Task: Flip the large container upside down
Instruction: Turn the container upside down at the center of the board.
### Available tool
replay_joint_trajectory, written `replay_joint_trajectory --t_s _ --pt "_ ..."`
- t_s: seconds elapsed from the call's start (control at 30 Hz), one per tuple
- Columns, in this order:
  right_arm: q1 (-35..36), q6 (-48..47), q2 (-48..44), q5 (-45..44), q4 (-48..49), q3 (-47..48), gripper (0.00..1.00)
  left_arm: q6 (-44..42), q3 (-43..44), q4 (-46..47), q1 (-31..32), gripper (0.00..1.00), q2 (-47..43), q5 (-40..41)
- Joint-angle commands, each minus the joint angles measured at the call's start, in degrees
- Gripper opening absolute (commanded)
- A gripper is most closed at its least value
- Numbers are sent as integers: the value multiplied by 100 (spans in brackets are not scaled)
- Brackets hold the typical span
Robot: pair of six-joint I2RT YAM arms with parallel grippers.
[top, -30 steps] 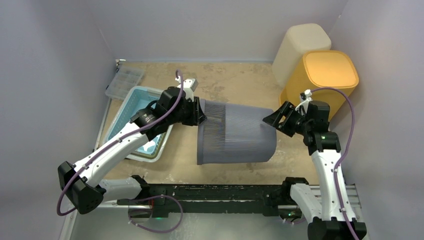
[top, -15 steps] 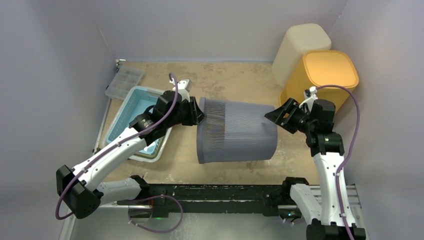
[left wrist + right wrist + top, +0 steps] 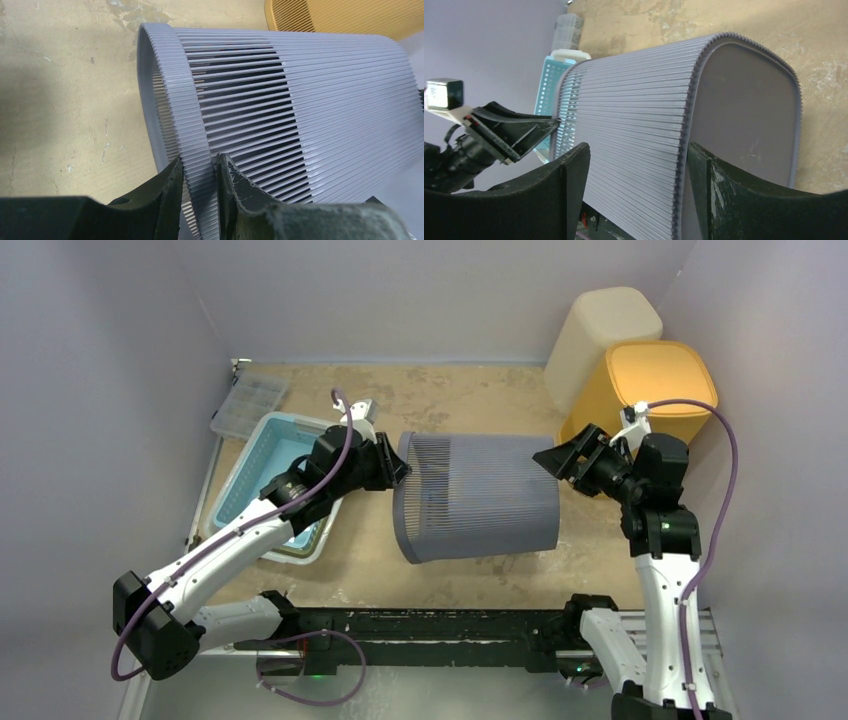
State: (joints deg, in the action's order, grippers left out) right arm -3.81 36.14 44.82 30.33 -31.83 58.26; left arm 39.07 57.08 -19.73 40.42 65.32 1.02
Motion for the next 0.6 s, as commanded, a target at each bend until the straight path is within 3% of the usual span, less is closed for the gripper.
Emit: replay_joint_trajectory --t_s 0.0,0.33,0.57 --pt "135 410 -122 1198 684 451 73 -16 -304 -362 148 19 163 -308" --pt "135 483 -193 1365 814 567 76 -12 -512 -379 145 17 60 -117" --pt "138 -163 38 1280 129 976 78 -290 -414 -650 133 16 169 611"
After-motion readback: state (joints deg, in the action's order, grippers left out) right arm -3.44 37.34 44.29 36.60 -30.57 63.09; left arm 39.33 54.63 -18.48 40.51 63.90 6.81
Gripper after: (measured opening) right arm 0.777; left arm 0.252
